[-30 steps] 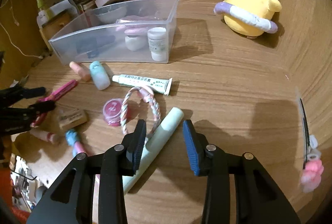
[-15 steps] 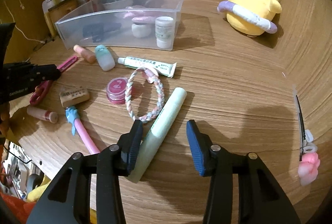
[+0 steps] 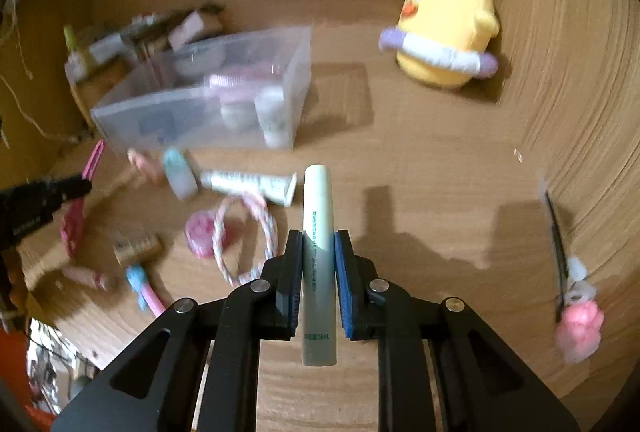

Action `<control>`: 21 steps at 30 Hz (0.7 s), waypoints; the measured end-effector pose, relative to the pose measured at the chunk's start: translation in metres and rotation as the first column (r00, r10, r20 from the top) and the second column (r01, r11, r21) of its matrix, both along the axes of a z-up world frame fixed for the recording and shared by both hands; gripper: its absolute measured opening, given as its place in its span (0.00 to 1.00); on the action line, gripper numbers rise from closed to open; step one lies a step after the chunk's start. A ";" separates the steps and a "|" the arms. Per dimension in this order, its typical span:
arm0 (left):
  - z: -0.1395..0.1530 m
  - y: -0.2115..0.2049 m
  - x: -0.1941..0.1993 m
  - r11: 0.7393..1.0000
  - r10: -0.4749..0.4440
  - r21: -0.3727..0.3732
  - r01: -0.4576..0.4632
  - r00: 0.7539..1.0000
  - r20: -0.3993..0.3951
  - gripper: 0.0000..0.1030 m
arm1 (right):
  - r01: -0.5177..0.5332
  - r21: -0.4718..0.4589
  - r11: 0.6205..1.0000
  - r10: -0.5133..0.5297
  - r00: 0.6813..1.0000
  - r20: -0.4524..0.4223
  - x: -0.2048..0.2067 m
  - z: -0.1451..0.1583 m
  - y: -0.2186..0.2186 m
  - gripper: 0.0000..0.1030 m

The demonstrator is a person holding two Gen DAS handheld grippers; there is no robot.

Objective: Organize objects
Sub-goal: 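Carry the scissors and green tube into the clear box and open both tools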

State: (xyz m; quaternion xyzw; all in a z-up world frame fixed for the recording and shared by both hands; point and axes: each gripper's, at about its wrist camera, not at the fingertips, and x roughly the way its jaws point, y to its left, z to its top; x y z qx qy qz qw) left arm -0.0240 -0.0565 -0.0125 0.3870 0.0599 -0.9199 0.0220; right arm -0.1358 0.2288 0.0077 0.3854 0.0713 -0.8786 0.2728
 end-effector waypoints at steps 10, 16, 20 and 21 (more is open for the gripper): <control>0.031 -0.002 0.002 0.999 0.025 0.026 -0.022 0.996 -0.089 0.17 | -0.072 -0.138 0.988 0.058 0.993 -0.099 -0.002 0.052 -0.026 0.14; 0.057 -0.005 -0.002 0.999 0.021 0.036 -0.015 0.988 -0.154 0.17 | -0.094 -0.150 0.984 0.072 0.986 -0.149 -0.011 0.067 -0.048 0.14; 0.079 -0.011 -0.009 0.999 0.032 0.041 -0.024 0.978 -0.208 0.17 | -0.111 -0.164 0.980 0.086 0.985 -0.149 -0.021 0.073 -0.060 0.14; 0.085 -0.013 -0.012 0.999 0.032 0.042 -0.024 0.975 -0.220 0.17 | -0.117 -0.172 0.978 0.092 0.985 -0.147 -0.022 0.074 -0.062 0.14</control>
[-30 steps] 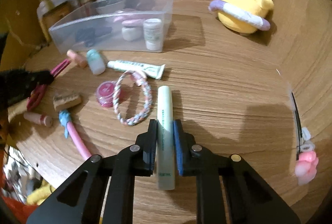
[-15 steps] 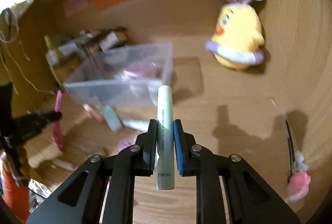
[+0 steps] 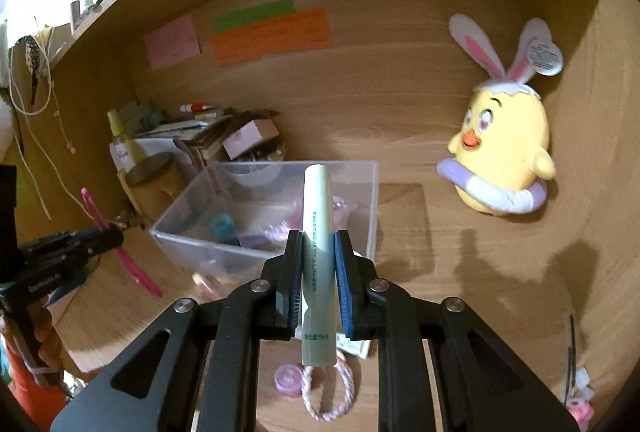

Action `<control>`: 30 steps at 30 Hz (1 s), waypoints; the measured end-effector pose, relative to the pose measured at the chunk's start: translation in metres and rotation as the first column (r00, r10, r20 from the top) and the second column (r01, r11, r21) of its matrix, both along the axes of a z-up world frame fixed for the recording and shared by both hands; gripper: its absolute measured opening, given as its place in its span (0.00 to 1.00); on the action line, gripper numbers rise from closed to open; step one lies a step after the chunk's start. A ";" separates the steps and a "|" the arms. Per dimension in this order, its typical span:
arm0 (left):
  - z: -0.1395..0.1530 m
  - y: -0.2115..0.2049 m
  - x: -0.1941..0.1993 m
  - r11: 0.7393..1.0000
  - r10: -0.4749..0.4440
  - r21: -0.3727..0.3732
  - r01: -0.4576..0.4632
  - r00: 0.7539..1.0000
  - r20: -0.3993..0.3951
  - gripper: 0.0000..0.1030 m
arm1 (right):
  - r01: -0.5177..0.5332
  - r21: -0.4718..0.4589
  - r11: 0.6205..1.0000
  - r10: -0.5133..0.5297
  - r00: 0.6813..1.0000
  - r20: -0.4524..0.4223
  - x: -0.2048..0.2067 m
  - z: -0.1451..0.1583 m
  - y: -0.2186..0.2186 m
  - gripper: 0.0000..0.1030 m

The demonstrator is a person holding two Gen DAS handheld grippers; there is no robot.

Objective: Organize objects
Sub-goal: 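Carry the scissors and green tube into the clear box and open both tools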

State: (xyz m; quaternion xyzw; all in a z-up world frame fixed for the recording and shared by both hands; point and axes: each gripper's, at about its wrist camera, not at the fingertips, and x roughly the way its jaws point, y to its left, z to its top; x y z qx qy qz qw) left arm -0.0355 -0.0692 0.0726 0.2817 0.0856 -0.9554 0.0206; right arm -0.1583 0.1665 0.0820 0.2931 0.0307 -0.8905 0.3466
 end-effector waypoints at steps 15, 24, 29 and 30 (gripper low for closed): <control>0.003 -0.020 -0.063 0.999 0.038 0.018 -0.039 0.998 0.041 0.17 | -0.059 0.050 0.997 0.058 0.998 0.017 -0.039 -0.012 -0.066 0.14; -0.025 -0.018 -0.106 0.999 0.049 -0.019 -0.046 0.984 0.174 0.17 | -0.142 0.127 0.982 0.131 0.987 0.096 -0.064 -0.047 -0.101 0.14; -0.038 -0.017 -0.121 0.999 0.035 0.007 -0.038 0.974 0.223 0.17 | -0.181 0.146 0.972 0.165 0.980 0.114 -0.066 -0.055 -0.110 0.14; -0.042 -0.019 -0.123 0.999 0.040 0.024 -0.047 0.971 0.235 0.17 | -0.188 0.152 0.970 0.171 0.978 0.120 -0.067 -0.056 -0.113 0.14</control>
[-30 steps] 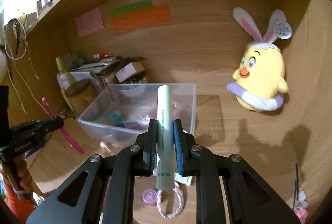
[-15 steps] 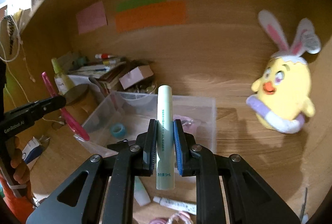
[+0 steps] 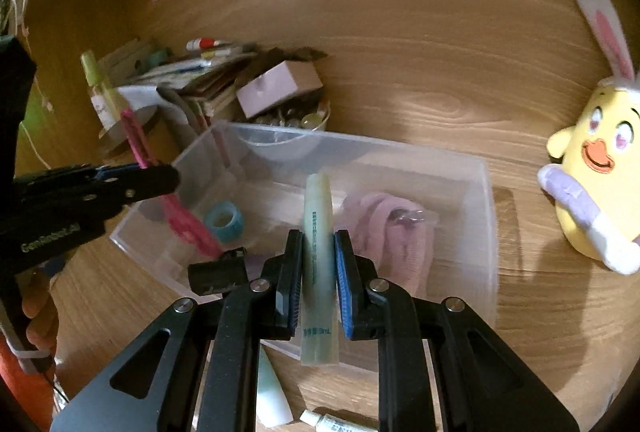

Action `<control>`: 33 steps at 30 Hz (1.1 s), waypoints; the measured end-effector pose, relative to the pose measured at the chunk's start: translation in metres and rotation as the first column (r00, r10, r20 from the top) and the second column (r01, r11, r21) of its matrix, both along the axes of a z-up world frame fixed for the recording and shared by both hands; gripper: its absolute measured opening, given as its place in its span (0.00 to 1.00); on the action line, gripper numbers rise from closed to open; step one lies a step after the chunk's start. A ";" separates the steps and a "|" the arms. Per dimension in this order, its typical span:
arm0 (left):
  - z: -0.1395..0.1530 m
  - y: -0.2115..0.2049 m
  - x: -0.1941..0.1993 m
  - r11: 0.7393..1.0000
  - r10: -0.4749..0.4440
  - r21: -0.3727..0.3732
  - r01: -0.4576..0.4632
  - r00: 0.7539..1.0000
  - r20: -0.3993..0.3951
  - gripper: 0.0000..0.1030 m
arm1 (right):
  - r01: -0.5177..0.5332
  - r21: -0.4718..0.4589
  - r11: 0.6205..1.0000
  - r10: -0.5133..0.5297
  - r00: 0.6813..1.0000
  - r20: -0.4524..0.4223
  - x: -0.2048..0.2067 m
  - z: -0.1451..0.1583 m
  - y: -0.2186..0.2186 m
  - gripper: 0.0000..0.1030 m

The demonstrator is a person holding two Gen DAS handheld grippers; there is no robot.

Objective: Organize objects
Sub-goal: 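Carry the scissors and green tube into the clear box and open both tools, then grasp the pink lip balm tube with the left tool while the right tool grasps the eraser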

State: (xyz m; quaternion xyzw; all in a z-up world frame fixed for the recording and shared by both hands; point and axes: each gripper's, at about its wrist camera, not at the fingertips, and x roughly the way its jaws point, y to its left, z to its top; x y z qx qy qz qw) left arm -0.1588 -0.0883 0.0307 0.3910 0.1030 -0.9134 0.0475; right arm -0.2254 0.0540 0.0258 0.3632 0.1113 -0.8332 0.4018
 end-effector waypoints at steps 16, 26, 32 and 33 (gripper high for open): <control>0.023 0.013 0.033 1.000 -0.005 -0.025 0.003 0.998 -0.061 0.61 | 0.033 -0.030 0.999 -0.032 0.999 0.015 0.016 0.018 0.029 0.35; 0.022 0.031 0.090 0.997 -0.031 -0.072 0.027 0.998 -0.062 0.91 | 0.059 -0.030 0.998 -0.061 0.994 -0.086 0.062 0.032 0.085 0.56; -0.005 0.040 0.118 0.996 -0.050 -0.069 0.050 0.999 0.007 0.91 | 0.021 -0.011 1.000 -0.022 0.997 -0.073 0.095 0.018 0.105 0.56; -0.012 0.042 0.124 0.997 -0.053 -0.058 0.055 0.998 0.022 0.91 | 0.011 -0.009 1.000 -0.012 0.998 -0.065 0.101 0.014 0.107 0.56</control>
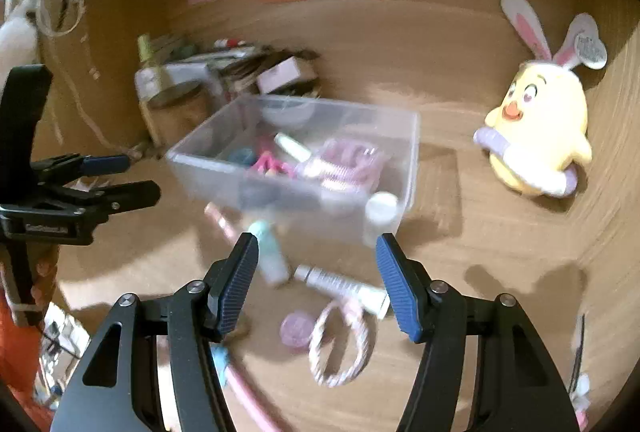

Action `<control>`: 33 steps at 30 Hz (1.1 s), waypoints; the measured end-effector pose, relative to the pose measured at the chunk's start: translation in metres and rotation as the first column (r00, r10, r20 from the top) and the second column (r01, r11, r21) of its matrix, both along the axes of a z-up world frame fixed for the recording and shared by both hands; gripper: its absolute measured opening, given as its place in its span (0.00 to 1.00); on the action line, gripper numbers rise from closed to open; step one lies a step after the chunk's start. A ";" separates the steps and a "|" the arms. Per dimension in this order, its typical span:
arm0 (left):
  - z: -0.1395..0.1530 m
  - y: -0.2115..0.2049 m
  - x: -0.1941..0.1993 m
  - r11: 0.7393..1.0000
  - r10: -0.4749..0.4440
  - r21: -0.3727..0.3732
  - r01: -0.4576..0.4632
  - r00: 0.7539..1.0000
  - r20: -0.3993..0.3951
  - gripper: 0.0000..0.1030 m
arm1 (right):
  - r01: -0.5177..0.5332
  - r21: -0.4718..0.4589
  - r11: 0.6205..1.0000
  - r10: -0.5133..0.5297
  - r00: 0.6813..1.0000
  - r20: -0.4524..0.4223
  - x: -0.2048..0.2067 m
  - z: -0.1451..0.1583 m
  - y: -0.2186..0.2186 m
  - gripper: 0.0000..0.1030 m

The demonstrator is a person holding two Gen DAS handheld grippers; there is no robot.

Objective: Organize objects
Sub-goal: 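Grasp the pink lip balm tube with the left tool while the right tool grasps the eraser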

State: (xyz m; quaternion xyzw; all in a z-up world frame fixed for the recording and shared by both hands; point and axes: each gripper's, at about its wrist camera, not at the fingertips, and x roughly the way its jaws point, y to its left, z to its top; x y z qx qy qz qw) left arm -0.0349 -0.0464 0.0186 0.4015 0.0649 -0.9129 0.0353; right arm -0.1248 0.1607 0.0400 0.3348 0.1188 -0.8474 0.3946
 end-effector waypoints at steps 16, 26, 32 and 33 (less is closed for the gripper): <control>-0.061 0.036 0.045 0.989 -0.148 0.014 0.147 0.984 0.103 0.91 | -0.172 0.072 0.982 0.161 0.977 0.140 0.033 -0.050 -0.024 0.56; -0.064 0.032 0.048 0.988 -0.144 -0.046 0.148 0.986 0.079 0.56 | -0.205 0.107 0.973 0.185 0.968 0.172 0.027 -0.065 -0.045 0.48; -0.064 0.035 0.047 0.991 -0.091 -0.096 0.096 0.994 0.061 0.15 | -0.214 0.114 0.970 0.192 0.966 0.174 0.025 -0.069 -0.051 0.37; -0.064 0.035 0.046 0.991 -0.088 -0.093 0.093 0.994 0.061 0.14 | -0.208 0.114 0.972 0.186 0.967 0.173 0.025 -0.069 -0.050 0.37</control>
